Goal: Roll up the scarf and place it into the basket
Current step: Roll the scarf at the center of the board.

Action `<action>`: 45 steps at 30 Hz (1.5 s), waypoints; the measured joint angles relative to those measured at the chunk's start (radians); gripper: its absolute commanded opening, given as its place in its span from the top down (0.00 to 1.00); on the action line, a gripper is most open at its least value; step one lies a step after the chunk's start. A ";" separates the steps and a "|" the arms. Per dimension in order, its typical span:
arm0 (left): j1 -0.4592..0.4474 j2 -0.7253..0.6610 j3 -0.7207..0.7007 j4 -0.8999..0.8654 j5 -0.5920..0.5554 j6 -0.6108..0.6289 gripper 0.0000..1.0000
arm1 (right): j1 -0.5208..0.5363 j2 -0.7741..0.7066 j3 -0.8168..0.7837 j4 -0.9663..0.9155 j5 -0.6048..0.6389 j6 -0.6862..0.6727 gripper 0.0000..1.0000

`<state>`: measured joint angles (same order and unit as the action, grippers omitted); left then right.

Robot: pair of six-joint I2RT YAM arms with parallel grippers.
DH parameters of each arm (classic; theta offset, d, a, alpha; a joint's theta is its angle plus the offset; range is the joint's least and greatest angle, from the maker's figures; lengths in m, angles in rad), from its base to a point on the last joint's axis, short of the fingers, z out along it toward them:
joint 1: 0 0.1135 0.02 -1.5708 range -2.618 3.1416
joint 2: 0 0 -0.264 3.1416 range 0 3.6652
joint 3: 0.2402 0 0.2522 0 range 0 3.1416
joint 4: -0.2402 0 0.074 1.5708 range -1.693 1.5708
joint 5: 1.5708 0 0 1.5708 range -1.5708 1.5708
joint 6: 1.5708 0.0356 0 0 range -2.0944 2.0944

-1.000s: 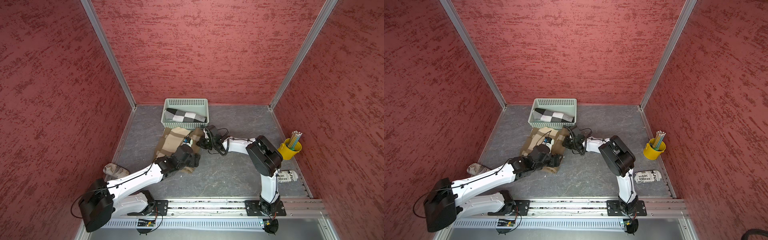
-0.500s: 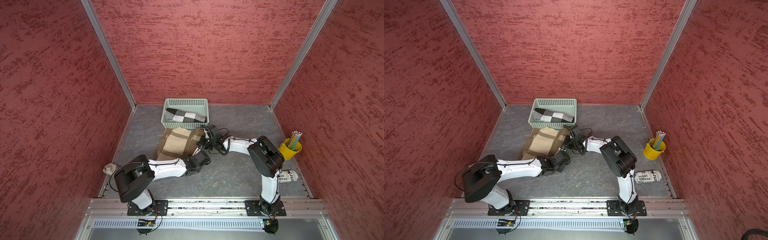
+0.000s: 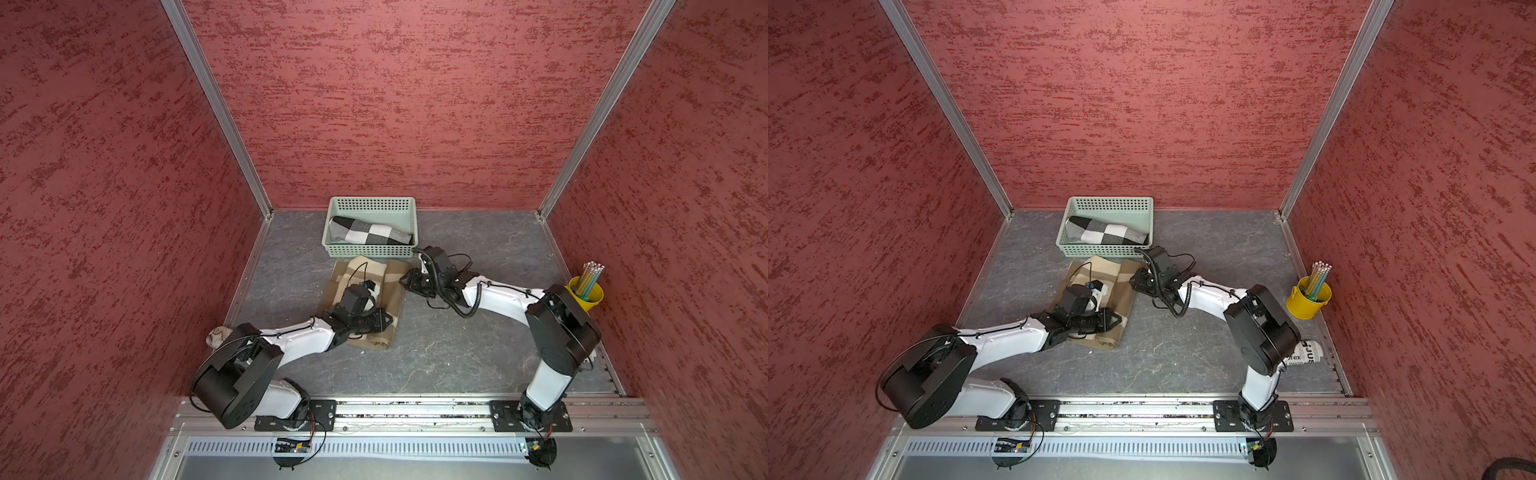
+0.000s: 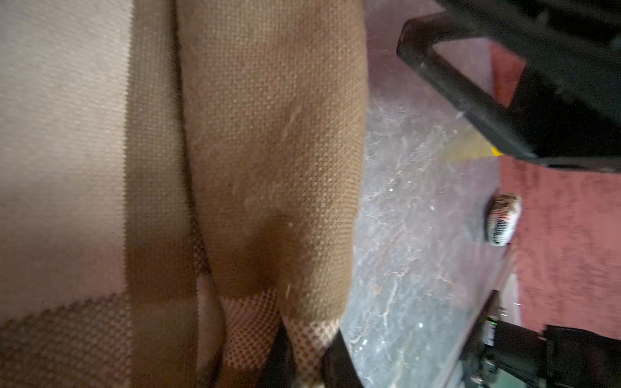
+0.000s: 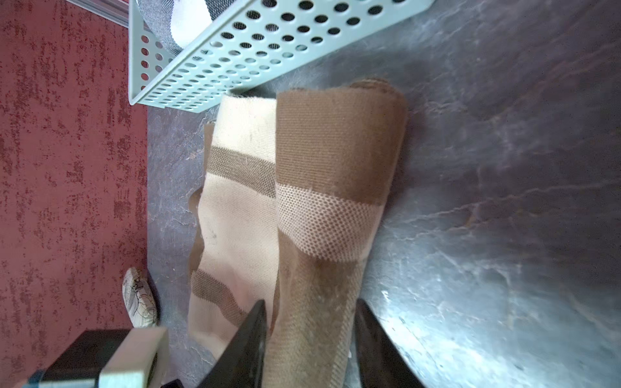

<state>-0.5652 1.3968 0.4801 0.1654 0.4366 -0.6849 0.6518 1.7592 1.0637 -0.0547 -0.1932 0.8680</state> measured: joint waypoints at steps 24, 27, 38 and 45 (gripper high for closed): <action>0.296 0.107 -0.136 0.216 0.402 -0.295 0.84 | 0.021 0.247 0.030 0.278 -0.129 0.001 0.55; 0.294 0.096 -0.117 0.155 0.393 -0.274 0.69 | 0.031 0.253 0.031 0.295 -0.137 -0.003 0.73; 0.000 -0.219 0.218 -0.439 -0.098 -0.004 0.26 | 0.033 0.181 0.041 0.138 -0.055 -0.013 1.00; -0.176 -0.065 0.277 -0.540 -0.319 0.052 0.44 | 0.037 0.072 0.042 -0.046 0.047 -0.018 1.00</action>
<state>-0.7414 1.3319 0.7570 -0.3744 0.1181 -0.6327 0.6884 1.8317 1.1061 -0.1005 -0.1459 0.8505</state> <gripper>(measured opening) 0.662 0.086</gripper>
